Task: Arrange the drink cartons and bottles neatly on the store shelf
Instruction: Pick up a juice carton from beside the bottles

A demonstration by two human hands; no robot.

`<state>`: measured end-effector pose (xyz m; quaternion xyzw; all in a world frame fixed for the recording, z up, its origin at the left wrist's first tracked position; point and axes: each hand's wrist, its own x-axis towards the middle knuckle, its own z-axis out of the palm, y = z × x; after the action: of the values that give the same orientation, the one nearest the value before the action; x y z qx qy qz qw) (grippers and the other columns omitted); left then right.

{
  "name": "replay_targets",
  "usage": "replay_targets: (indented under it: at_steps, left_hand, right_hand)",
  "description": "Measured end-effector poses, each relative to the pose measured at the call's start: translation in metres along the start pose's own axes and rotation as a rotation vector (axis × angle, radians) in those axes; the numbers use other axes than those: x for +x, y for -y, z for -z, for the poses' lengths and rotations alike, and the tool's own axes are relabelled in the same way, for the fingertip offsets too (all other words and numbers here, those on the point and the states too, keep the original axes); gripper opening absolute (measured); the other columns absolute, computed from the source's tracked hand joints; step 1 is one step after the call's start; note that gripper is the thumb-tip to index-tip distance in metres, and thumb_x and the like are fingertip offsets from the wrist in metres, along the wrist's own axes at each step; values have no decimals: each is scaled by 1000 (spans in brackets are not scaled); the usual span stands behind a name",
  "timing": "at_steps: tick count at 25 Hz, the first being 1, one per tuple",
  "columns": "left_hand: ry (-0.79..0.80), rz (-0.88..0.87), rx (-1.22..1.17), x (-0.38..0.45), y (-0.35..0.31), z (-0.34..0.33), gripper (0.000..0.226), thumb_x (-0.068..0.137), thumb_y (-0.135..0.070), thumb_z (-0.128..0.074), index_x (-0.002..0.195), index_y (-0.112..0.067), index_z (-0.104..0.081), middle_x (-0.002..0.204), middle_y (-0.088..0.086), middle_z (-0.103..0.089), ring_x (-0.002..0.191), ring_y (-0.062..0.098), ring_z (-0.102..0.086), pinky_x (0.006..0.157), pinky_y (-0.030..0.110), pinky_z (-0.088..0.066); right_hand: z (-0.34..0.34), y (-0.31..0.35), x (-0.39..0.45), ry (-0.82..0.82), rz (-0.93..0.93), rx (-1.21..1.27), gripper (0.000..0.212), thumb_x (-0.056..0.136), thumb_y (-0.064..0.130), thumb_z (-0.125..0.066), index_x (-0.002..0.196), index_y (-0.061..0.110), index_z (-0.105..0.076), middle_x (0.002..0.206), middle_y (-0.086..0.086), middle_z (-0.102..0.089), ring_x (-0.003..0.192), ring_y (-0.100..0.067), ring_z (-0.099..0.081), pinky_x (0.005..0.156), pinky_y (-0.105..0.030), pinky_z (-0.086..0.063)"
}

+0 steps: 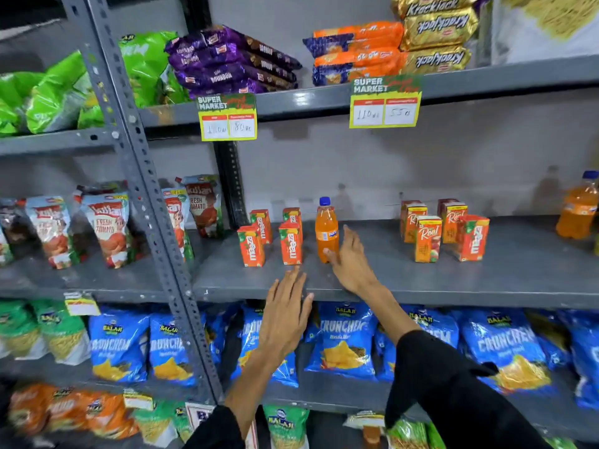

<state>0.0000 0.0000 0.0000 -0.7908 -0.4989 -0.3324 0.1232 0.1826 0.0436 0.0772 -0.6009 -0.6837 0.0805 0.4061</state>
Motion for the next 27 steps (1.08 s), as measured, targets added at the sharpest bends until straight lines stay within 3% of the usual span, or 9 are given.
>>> replay_targets:
  at_steps: [4,8,15,18,22,27]
  left_hand:
    - [9,-16,50,4,7,-3,50,105,-43,-33,140,-15,-55,146,2,-56,137,20,-49,118,38,-24]
    - [14,-19,70,5,6,-1,52,107,-43,-30,141,-14,-55,146,2,-57,137,20,-49,117,44,-34]
    - [-23,27,69,2,-3,-3,48,108,-33,-29,137,-9,-59,139,7,-62,134,25,-52,118,48,-33]
    - [0,78,80,5,-16,-3,53,107,-36,-26,135,-6,-59,138,10,-62,135,27,-52,118,50,-33]
    - [53,93,101,7,-32,-6,64,108,-41,-12,137,-7,-58,141,10,-60,136,28,-50,119,51,-31]
    - [88,31,103,18,-89,-23,62,107,-44,-17,136,-9,-60,138,9,-62,133,28,-53,116,51,-35]
  right_hand:
    - [-6,14,20,-39,-65,200,74,91,28,-68,149,5,-28,149,-19,-39,137,-34,-39,111,-38,-34]
    - [-13,14,21,-43,-161,347,65,92,18,-68,145,6,-33,141,-15,-52,128,-29,-53,94,-26,-38]
    - [-12,6,12,-54,-150,391,63,92,21,-68,143,8,-35,139,-13,-54,125,-26,-55,95,-27,-41]
    - [3,1,-1,-60,-129,410,59,92,20,-68,141,8,-36,135,-9,-56,114,-15,-54,92,-25,-42]
    - [37,-17,-27,-81,-114,431,57,92,20,-68,139,9,-39,122,0,-57,109,-11,-53,94,-27,-45]
    - [100,-72,-61,-124,-81,368,56,91,20,-69,138,15,-40,121,4,-56,111,-15,-56,98,-33,-47]
